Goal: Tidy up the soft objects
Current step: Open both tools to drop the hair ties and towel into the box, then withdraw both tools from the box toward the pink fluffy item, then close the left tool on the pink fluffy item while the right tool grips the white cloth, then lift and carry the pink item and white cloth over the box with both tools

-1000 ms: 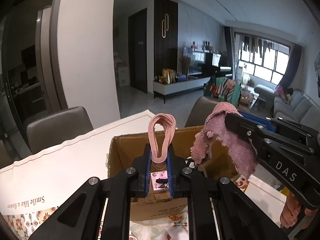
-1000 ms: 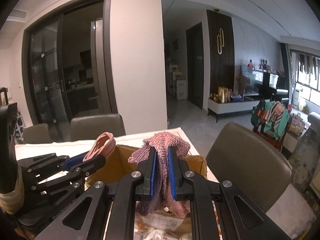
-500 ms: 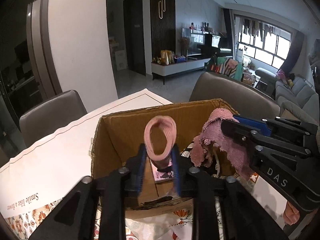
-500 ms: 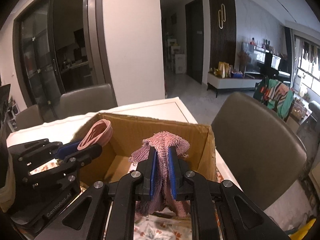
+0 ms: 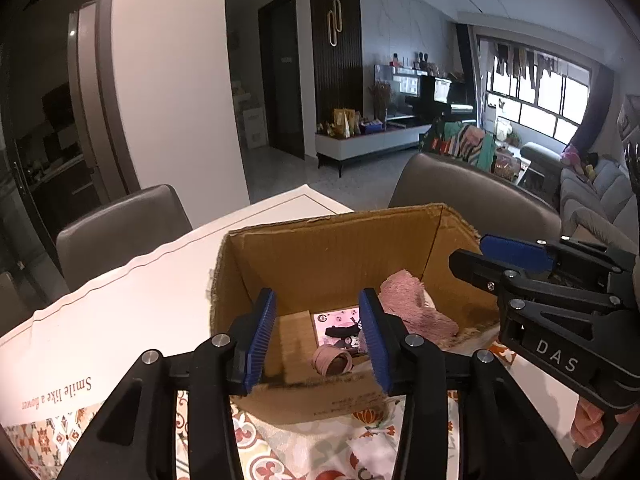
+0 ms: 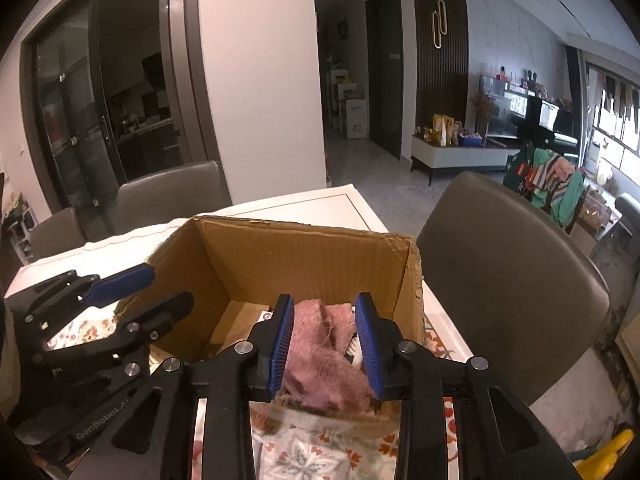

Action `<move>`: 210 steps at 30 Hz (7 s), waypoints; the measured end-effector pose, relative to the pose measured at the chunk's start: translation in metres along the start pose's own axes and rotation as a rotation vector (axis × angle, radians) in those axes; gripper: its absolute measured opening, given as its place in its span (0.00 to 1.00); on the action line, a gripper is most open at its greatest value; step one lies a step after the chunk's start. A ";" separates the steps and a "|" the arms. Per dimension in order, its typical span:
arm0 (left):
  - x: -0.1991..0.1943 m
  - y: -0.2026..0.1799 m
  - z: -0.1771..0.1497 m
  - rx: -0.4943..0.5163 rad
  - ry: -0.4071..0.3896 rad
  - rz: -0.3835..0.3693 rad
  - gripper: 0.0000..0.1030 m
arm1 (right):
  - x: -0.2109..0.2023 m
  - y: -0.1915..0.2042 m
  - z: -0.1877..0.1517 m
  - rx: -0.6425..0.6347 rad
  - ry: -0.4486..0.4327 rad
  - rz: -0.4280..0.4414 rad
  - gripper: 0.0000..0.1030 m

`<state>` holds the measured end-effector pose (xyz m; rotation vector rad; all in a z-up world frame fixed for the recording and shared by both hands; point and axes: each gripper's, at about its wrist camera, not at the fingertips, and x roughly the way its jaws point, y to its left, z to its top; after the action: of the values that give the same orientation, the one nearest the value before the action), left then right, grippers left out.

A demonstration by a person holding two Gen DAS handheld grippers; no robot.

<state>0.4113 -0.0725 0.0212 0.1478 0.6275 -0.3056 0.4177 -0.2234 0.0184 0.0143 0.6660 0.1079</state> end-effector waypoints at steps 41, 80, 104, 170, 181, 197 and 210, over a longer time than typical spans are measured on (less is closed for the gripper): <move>-0.135 -0.013 -0.089 -0.067 -0.036 0.064 0.43 | -0.120 0.042 -0.084 -0.004 -0.063 0.082 0.33; -0.110 -0.019 -0.185 -0.105 0.097 -0.024 0.43 | -0.091 0.051 -0.172 0.017 0.120 0.122 0.33; -0.057 -0.016 -0.193 -0.124 0.151 -0.131 0.43 | -0.024 0.049 -0.189 0.064 0.241 0.166 0.33; -0.092 -0.020 -0.153 -0.135 -0.004 -0.105 0.15 | -0.065 0.043 -0.161 0.091 0.111 0.159 0.10; -0.123 -0.024 -0.131 -0.116 -0.095 -0.082 0.15 | -0.102 0.042 -0.140 0.082 0.009 0.166 0.10; -0.157 -0.025 -0.092 -0.080 -0.241 -0.059 0.15 | -0.146 0.042 -0.102 0.038 -0.163 0.148 0.10; -0.154 -0.025 -0.055 -0.032 -0.331 -0.042 0.15 | -0.152 0.037 -0.069 0.023 -0.248 0.136 0.10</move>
<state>0.2545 -0.0476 0.0685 0.0511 0.3073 -0.3509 0.2531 -0.2035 0.0594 0.0941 0.4182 0.2260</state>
